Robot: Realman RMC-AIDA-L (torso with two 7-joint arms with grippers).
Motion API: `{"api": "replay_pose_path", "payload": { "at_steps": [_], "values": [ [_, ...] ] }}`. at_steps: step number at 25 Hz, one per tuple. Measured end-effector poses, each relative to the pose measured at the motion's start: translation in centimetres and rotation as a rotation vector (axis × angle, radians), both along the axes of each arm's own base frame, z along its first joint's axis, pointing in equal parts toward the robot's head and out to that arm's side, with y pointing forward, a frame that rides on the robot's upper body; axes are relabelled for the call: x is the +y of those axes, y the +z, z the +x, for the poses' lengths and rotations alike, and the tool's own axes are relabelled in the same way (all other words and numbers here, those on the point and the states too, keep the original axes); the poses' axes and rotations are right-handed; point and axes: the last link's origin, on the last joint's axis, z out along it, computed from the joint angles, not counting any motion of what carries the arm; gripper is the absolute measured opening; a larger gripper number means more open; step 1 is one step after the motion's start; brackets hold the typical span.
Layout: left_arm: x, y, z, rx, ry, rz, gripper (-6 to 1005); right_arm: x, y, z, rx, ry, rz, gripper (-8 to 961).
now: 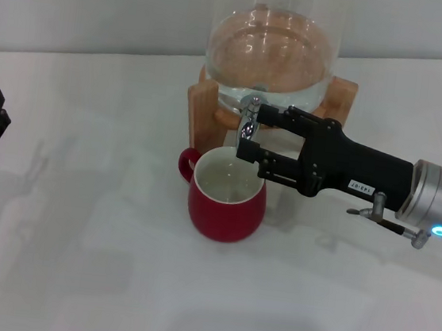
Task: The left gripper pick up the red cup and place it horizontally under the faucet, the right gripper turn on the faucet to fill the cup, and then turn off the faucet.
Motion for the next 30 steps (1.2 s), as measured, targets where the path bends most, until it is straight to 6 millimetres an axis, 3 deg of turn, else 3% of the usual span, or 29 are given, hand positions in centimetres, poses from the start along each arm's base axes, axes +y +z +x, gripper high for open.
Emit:
{"api": "replay_pose_path", "payload": {
  "at_steps": [7,11,22,30],
  "values": [
    [0.1,0.1,0.0,0.001,0.002,0.001,875,-1.0,0.4,-0.2,0.039,0.036,-0.013,751],
    [0.1,0.2,-0.2,0.002,0.008,0.004,875,-1.5,1.6,0.0,0.085,0.052,0.011,752],
    [-0.5,1.1,-1.8,0.006,0.066,0.046,875,-0.1,6.3,2.4,0.122,-0.054,0.207,753],
    [-1.0,2.3,-3.5,0.001,0.133,0.103,874,1.0,8.6,4.3,0.128,-0.164,0.347,754]
  ]
}}
